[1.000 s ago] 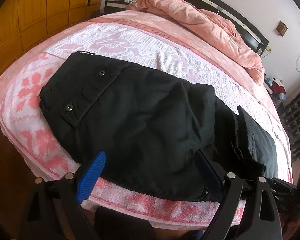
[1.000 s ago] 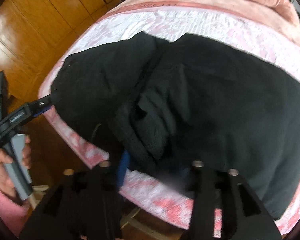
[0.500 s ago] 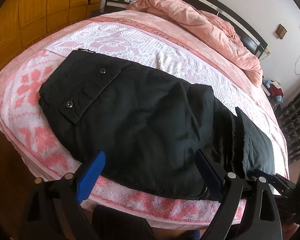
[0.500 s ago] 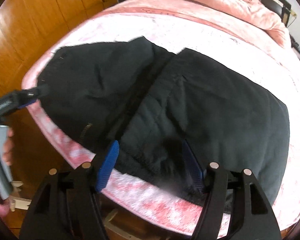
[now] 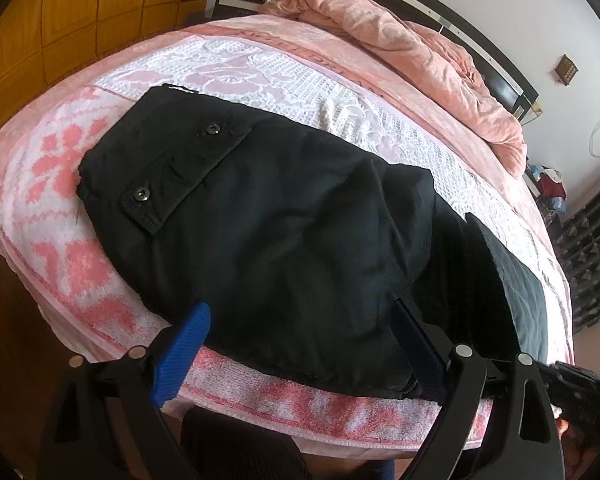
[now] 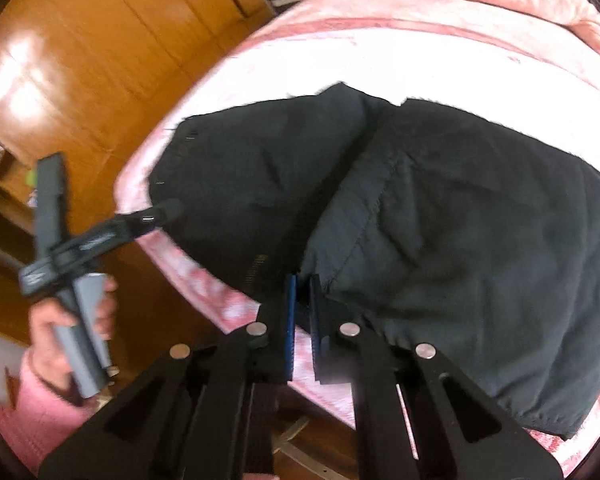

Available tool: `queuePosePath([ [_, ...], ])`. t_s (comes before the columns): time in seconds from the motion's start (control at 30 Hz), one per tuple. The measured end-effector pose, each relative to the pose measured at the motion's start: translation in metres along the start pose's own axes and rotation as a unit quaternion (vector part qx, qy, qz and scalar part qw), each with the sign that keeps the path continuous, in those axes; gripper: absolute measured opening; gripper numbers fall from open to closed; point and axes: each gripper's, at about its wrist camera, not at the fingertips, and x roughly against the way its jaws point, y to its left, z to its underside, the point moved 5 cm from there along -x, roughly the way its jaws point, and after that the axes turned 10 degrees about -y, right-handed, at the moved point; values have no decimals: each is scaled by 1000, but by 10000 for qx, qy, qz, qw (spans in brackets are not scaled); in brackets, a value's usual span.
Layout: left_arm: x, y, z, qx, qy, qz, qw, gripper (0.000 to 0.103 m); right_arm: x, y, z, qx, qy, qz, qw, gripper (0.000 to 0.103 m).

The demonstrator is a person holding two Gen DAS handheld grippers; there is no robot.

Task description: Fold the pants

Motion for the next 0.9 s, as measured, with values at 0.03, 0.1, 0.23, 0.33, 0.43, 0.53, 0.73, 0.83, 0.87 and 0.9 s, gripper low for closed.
queuePosePath([
  [0.03,0,0,0,13,2,-1,10000,92,-1,7,1,87,44,-41,9999,6],
  [0.1,0,1,0,34,-1,5,10000,92,-9,16,4,273,168,-63,9995,6],
  [0.23,1,1,1,-7,-10,-38,10000,92,-33,19,20,457,558,74,9974,6],
  [0.33,1,3,1,20,-5,-78,10000,92,-39,14,24,316,588,32,9978,10],
  [0.43,1,-1,0,13,9,-71,10000,92,-29,13,21,216,555,-102,9982,30],
  [0.53,2,-13,0,-126,8,-9,9999,92,-4,12,8,-21,250,-461,9986,36],
  [0.73,-1,-68,7,-554,128,460,9973,92,67,-66,-11,-452,-459,655,9958,35],
  [0.83,-9,-105,18,-896,265,607,9938,92,88,-112,-4,-750,-494,1359,9866,35],
  [0.87,-13,-116,22,-1036,311,566,9925,92,91,-121,-1,-804,-474,1493,9844,35],
  [0.9,-18,-127,27,-1181,353,563,9908,92,93,-133,5,-870,-416,1683,9810,35],
])
